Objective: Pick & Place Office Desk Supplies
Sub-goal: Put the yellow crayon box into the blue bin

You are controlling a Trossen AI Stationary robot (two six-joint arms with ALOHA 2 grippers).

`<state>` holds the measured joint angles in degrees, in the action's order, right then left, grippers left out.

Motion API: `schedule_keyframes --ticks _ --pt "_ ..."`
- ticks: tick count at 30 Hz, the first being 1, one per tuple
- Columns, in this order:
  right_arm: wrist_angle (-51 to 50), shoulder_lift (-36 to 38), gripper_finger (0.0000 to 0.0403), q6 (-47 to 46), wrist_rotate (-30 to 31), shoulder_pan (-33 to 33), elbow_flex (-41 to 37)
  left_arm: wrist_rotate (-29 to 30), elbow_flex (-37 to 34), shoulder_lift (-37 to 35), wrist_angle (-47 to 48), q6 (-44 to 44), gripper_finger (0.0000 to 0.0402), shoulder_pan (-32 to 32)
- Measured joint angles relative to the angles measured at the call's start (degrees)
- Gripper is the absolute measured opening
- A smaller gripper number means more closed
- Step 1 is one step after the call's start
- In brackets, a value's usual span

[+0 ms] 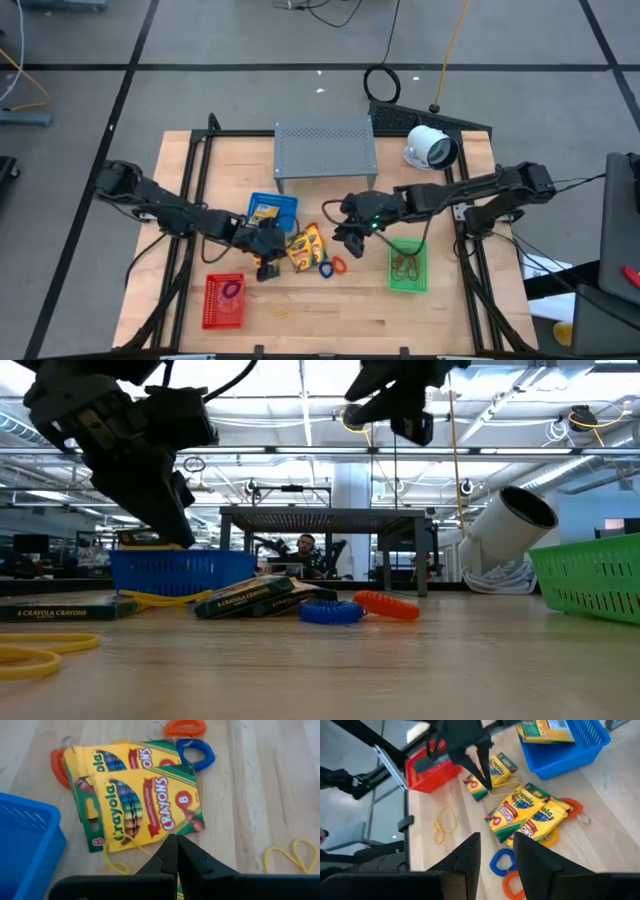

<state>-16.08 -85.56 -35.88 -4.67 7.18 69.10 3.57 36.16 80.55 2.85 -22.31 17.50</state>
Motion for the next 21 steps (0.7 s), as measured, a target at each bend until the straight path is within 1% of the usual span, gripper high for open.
schedule_keyframes --ticks 3,6,9,13,17,21 --pt "-1.5 -2.3 0.0105 0.8 -0.2 0.0 1.1 -0.1 0.0 -0.5 -0.2 2.1 0.0001 0.7" --pt "-0.3 -5.4 0.0105 1.2 -2.7 0.0 4.0 0.0 -0.1 -0.4 0.3 4.5 0.0001 0.9" --pt "-2.1 -8.5 0.0105 1.4 -3.8 0.0 5.8 1.6 -0.1 -0.4 0.1 5.6 0.0001 1.0" --pt "-1.8 -10.9 0.0105 1.5 -4.4 0.0 7.5 1.9 -1.0 -0.4 0.6 6.0 0.0001 1.0" --pt "-2.0 -11.1 0.0105 1.8 -4.2 0.0 7.5 1.3 -5.5 -0.4 -5.5 4.2 0.0001 1.3" --pt "-1.7 -10.9 0.0105 1.7 -1.3 -0.1 7.5 1.5 -9.7 -0.4 -13.3 1.9 0.0001 1.2"
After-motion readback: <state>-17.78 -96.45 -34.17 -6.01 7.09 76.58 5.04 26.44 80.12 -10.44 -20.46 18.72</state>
